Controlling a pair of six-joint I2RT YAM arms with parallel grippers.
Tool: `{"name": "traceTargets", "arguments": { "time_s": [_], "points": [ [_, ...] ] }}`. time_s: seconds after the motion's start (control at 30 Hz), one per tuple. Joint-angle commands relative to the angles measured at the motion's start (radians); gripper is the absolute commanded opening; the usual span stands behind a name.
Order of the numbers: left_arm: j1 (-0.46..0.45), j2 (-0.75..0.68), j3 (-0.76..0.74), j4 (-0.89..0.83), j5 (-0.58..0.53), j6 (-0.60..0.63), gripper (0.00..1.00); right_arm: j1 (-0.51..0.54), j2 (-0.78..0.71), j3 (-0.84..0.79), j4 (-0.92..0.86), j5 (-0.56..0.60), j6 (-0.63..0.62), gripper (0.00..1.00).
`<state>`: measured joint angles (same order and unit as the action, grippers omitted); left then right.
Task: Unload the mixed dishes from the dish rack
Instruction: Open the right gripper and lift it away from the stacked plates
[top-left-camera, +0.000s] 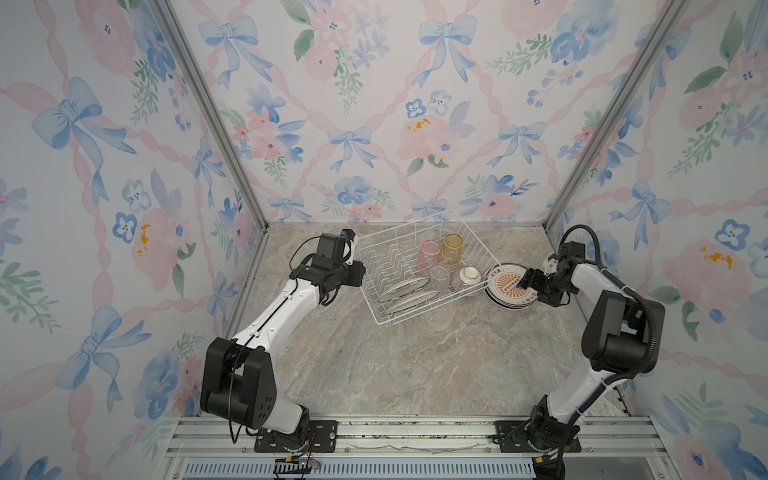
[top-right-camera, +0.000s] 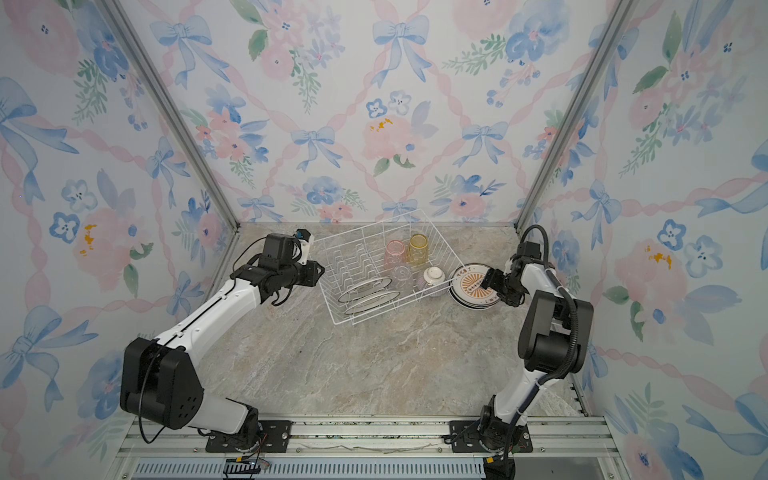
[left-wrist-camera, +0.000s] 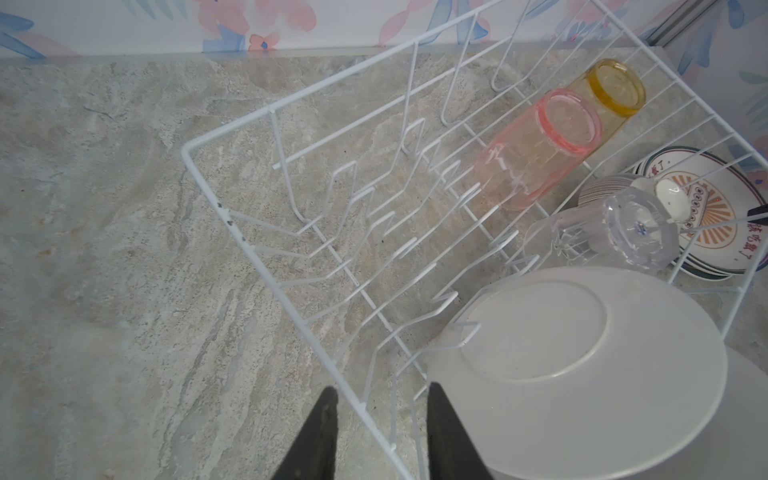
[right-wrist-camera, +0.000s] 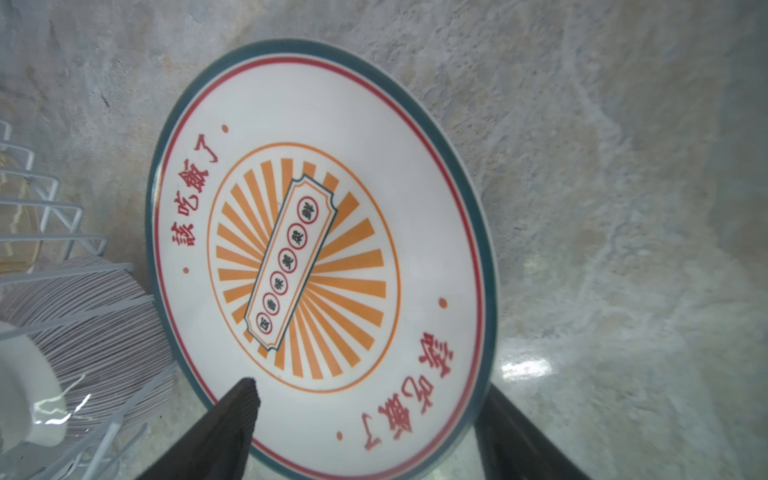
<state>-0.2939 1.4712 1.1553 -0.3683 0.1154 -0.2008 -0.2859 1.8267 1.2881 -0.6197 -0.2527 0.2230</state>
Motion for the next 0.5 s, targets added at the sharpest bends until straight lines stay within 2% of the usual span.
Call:
{"name": "traceTargets", "arguments": {
  "time_s": [0.0,0.33,0.47],
  "points": [
    [0.009,-0.017,-0.013,-0.037,-0.009,0.022,0.33,0.009,0.009,0.008,-0.046,0.031,-0.016,0.83],
    [0.015,-0.025,-0.019,-0.064,-0.041,0.026,0.33,-0.08,-0.151,-0.01,-0.129,0.098,-0.061,0.85],
    [0.016,-0.018,-0.032,-0.067,-0.057,0.015,0.33,-0.037,-0.245,0.003,-0.096,0.03,-0.063,0.8]
  ]
}}
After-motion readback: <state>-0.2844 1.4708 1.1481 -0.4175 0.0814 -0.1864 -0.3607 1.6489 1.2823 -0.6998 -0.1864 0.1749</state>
